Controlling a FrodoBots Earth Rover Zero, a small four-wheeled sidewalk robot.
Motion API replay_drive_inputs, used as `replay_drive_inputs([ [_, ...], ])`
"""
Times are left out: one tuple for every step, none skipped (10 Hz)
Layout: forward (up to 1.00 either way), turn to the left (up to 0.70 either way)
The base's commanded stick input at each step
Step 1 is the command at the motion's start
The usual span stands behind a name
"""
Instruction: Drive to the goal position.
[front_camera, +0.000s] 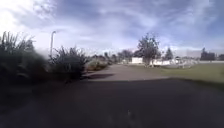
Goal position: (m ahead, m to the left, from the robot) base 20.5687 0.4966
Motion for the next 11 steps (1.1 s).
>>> replay_drive_inputs([
  [0.7,0.0],
  [0.7,-0.01],
  [0.7,-0.03],
  [0.7,-0.22],
  [0.7,-0.22],
  [0.7,-0.22],
  [0.7,-0.22],
  [0.7,-0.22],
  [0.7,-0.22],
  [0.7,-0.22],
  [0.7,-0.22],
])
